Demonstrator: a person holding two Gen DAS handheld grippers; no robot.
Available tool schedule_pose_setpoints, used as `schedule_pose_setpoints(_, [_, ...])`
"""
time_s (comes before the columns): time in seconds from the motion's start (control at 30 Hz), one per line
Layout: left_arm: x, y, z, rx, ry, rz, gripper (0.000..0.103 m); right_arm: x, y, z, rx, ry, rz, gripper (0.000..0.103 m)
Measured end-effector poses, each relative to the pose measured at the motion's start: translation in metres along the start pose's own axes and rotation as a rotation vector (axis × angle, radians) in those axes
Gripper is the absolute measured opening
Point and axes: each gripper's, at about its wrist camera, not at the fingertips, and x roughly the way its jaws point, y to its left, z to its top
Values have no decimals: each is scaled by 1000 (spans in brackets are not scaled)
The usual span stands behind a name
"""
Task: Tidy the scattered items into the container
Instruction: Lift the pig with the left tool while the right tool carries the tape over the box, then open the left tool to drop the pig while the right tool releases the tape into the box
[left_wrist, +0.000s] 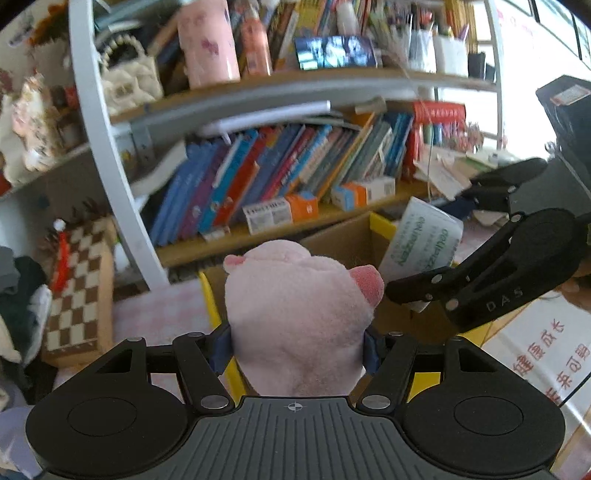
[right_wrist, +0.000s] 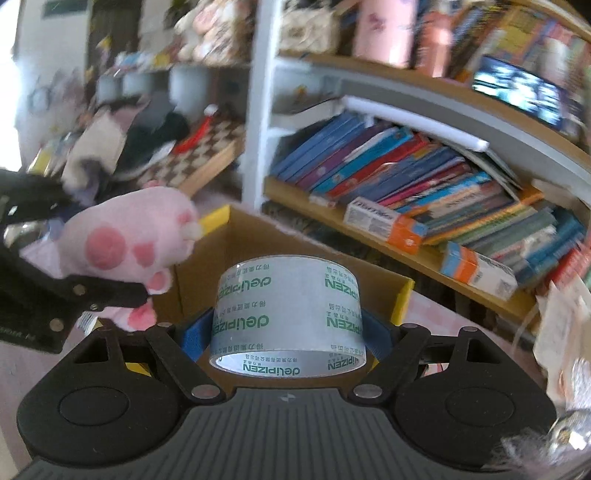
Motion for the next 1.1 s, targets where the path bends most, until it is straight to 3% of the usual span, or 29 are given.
schedule_pose_setpoints(0.5, [79, -11, 17, 231, 185, -1, 66, 92, -2, 4, -408, 272, 107, 82])
schedule_pose_setpoints(0.9, [102, -22, 16, 341, 239, -5, 67, 107, -7, 0, -442, 313, 138, 82])
schedule_pose_setpoints(1.1, [106, -29, 14, 392, 254, 57, 74, 106, -4, 1, -462, 305, 144, 83])
